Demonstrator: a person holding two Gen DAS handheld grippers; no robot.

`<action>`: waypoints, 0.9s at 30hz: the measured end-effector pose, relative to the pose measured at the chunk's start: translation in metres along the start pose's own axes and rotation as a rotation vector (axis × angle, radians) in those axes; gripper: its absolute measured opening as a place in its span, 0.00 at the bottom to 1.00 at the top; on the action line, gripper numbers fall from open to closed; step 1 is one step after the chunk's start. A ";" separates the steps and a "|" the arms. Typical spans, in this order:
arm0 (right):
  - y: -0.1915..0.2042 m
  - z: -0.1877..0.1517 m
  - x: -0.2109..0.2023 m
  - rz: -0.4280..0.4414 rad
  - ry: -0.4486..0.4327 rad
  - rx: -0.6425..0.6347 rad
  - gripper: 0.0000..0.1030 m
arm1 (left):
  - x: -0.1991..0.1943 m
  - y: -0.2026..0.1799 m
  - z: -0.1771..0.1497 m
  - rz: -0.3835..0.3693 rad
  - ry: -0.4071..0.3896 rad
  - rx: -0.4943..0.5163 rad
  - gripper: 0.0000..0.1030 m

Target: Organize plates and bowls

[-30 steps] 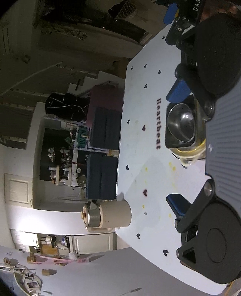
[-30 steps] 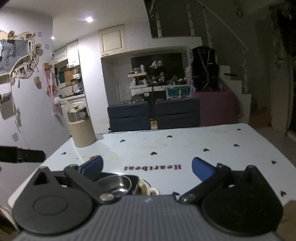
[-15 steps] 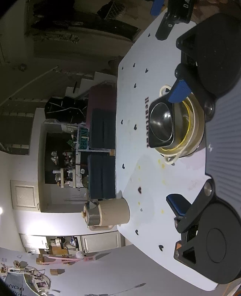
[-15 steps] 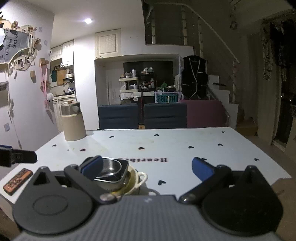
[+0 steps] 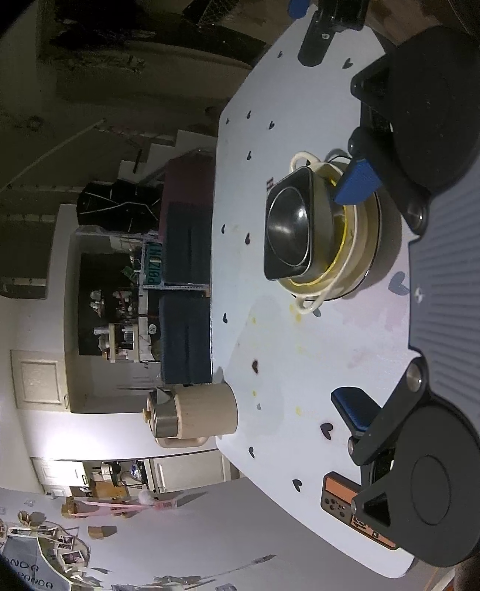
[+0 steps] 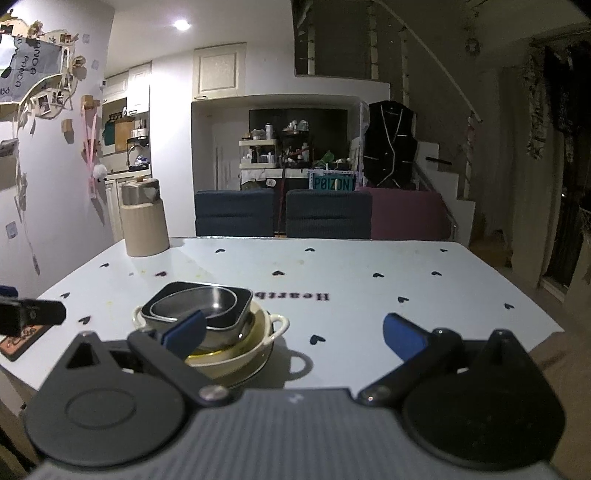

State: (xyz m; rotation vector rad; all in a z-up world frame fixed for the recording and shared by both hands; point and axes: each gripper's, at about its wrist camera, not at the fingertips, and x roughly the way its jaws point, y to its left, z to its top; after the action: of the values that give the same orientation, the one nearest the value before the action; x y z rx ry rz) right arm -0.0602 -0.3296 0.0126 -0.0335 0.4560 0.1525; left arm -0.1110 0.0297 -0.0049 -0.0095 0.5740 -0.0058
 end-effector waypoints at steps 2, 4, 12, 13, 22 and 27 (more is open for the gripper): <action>-0.001 -0.002 -0.002 -0.004 0.003 -0.004 1.00 | 0.000 0.000 0.000 -0.003 -0.001 0.000 1.00; -0.001 -0.003 -0.002 -0.006 0.003 -0.005 1.00 | 0.000 0.000 0.000 -0.004 -0.002 -0.002 1.00; -0.001 -0.003 -0.003 -0.016 -0.011 -0.012 1.00 | 0.000 -0.001 -0.001 -0.003 0.000 -0.013 1.00; -0.001 -0.003 -0.003 -0.016 -0.010 -0.013 1.00 | 0.000 -0.001 -0.001 -0.004 0.000 -0.013 1.00; 0.000 -0.005 -0.004 -0.024 -0.017 -0.017 1.00 | 0.001 -0.002 0.000 -0.005 -0.005 -0.013 1.00; 0.000 -0.006 -0.004 -0.024 -0.019 -0.021 1.00 | 0.001 -0.002 0.000 -0.005 -0.005 -0.012 1.00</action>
State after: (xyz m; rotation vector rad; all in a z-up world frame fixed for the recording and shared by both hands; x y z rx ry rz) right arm -0.0661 -0.3305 0.0093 -0.0579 0.4352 0.1338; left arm -0.1103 0.0281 -0.0055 -0.0225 0.5693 -0.0070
